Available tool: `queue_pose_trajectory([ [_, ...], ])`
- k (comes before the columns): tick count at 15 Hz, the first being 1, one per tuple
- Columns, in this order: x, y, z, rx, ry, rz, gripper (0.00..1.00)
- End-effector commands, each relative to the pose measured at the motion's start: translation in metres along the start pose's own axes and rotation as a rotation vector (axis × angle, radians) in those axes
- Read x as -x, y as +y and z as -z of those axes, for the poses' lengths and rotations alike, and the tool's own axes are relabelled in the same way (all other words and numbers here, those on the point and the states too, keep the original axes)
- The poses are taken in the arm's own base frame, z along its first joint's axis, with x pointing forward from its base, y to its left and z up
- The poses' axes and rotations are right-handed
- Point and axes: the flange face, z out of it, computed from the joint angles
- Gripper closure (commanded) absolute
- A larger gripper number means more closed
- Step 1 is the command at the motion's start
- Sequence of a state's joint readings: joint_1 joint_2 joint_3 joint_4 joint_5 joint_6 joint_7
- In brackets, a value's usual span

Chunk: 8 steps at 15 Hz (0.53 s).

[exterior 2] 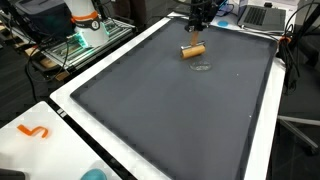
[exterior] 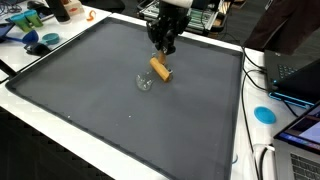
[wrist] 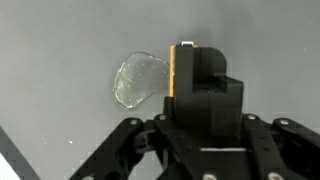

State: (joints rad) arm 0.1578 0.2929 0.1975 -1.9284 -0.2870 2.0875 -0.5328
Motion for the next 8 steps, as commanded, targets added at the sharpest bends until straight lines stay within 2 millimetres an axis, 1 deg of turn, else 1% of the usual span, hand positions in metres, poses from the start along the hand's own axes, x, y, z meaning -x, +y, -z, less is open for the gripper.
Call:
queue_pose_trajectory([
  [1,0.017,-0.002,-0.005,0.042,0.013,0.007,0.76],
  [8,0.015,0.006,-0.020,0.051,-0.010,-0.005,0.76],
])
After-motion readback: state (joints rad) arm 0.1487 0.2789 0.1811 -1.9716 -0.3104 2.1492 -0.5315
